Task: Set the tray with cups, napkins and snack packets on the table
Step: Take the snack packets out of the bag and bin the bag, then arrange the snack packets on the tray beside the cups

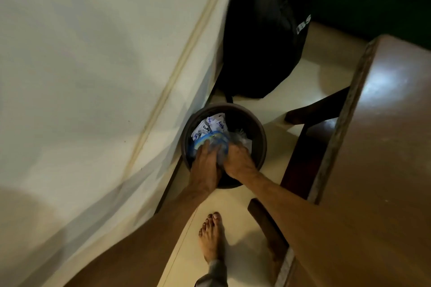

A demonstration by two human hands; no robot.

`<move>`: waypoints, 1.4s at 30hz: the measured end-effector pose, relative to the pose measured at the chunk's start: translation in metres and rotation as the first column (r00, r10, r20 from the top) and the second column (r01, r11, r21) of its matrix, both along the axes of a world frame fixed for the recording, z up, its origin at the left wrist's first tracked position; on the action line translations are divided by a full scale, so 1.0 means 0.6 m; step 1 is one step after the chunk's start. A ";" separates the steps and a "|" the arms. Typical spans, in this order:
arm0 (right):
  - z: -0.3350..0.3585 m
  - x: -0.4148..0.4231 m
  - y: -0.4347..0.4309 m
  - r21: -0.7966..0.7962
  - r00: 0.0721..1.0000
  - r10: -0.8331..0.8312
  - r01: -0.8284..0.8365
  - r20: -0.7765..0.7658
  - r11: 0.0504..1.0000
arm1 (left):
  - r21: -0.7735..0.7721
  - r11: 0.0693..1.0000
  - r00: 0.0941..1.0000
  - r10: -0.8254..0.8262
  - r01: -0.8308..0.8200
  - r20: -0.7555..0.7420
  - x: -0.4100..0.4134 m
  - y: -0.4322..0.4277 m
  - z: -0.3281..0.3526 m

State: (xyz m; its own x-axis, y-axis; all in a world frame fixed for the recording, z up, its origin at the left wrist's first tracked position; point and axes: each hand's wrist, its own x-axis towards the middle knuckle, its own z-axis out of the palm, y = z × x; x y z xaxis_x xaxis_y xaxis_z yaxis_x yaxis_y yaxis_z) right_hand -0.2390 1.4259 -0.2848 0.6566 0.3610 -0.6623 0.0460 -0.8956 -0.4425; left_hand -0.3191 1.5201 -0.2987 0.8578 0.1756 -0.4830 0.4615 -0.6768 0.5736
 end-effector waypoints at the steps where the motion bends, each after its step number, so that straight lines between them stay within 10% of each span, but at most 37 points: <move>1: 0.034 -0.002 -0.002 0.036 0.999 -0.024 0.023 0.022 0.999 | -0.002 1.000 0.999 0.028 -0.028 0.041 -0.006 -0.003 0.029; 22: 0.736 -0.135 -0.418 0.388 0.881 -0.205 0.026 0.427 0.921 | 0.061 0.985 0.944 0.135 -0.161 0.301 -0.122 -0.337 0.761; 42: 0.878 -0.328 -1.051 0.426 0.594 -0.625 0.458 0.506 0.780 | 0.017 0.982 0.923 -0.183 0.188 0.337 -0.230 -0.874 0.903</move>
State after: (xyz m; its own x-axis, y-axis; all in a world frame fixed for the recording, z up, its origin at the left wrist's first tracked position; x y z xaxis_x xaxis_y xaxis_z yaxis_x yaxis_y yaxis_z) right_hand -0.4358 0.7955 0.2423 0.9934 -0.1145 -0.0101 -0.0898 -0.7182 -0.6900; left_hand -0.4573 0.9955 0.2429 0.9867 -0.0075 -0.1622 0.1070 -0.7213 0.6843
